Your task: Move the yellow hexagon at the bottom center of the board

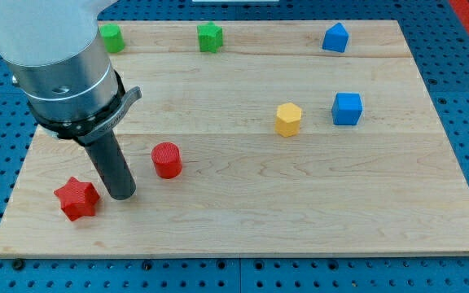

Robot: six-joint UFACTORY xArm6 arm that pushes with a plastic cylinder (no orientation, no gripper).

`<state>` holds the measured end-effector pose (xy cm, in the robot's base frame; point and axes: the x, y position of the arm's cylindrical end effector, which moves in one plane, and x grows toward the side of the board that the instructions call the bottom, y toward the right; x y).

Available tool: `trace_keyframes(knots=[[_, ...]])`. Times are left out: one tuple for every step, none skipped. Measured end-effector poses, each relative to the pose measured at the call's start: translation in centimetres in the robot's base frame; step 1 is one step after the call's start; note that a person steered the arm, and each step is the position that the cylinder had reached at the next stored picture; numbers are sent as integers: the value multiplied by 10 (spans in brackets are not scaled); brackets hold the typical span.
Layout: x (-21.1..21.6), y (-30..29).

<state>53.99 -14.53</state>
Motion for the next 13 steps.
trace_keyframes(knots=[[-9, 0], [-23, 0], [-38, 0], [-57, 0], [-81, 32], [-104, 111], [-148, 143], [-155, 207], [-151, 222], [-116, 239], [-49, 239], [-46, 255], [-44, 208]])
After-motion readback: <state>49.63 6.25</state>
